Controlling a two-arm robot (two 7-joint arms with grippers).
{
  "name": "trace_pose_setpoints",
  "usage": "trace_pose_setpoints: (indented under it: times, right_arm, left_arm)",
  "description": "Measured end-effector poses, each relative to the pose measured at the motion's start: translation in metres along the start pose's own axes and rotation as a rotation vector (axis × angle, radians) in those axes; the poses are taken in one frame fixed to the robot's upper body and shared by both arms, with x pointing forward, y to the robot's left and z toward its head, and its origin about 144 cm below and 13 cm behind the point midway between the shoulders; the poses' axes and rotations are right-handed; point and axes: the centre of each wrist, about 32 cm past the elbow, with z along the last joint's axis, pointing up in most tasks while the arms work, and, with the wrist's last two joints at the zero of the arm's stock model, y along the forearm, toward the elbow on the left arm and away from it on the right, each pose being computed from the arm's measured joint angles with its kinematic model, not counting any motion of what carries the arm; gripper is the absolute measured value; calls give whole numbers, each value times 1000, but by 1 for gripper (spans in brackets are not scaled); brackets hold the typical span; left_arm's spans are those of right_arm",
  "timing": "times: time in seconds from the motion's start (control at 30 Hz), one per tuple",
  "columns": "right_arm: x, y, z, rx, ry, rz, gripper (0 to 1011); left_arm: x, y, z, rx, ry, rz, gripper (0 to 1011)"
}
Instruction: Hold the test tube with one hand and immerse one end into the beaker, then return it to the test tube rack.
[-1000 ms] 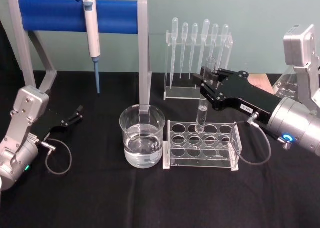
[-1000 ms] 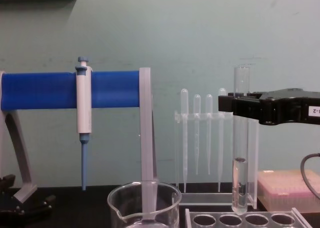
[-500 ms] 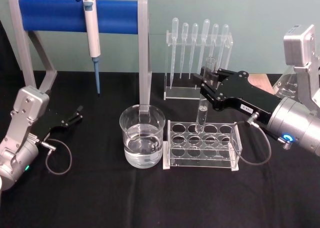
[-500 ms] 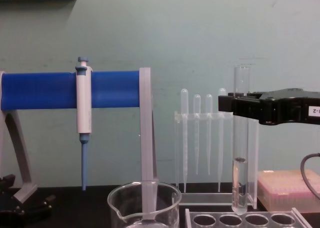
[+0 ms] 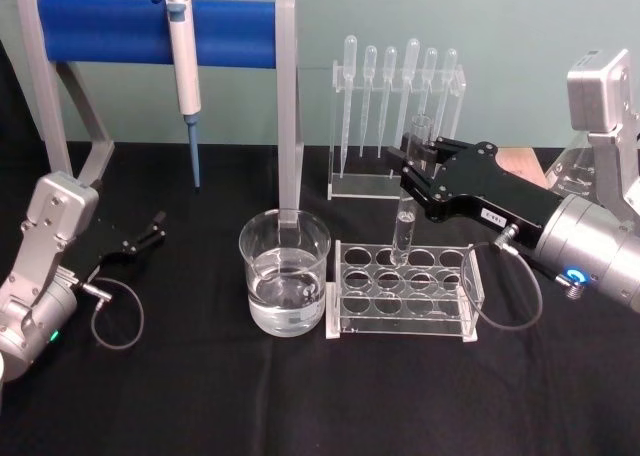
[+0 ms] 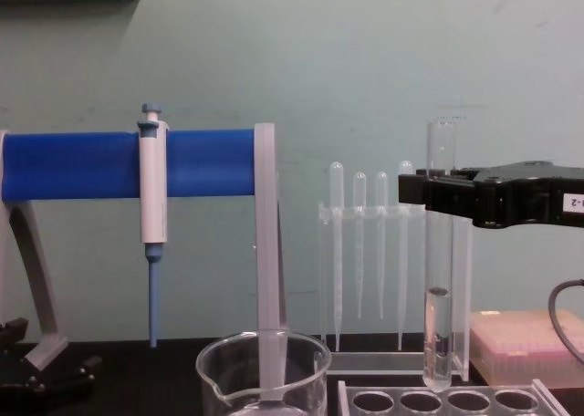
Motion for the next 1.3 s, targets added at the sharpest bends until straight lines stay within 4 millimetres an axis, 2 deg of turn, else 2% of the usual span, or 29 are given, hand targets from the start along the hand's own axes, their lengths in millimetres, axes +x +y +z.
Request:
trace_pose_setpoints:
  times: [1.3]
  right_arm:
    - [0,0,0,0,0,0,225]
  left_arm:
    - [0,0,0,0,0,0,1000]
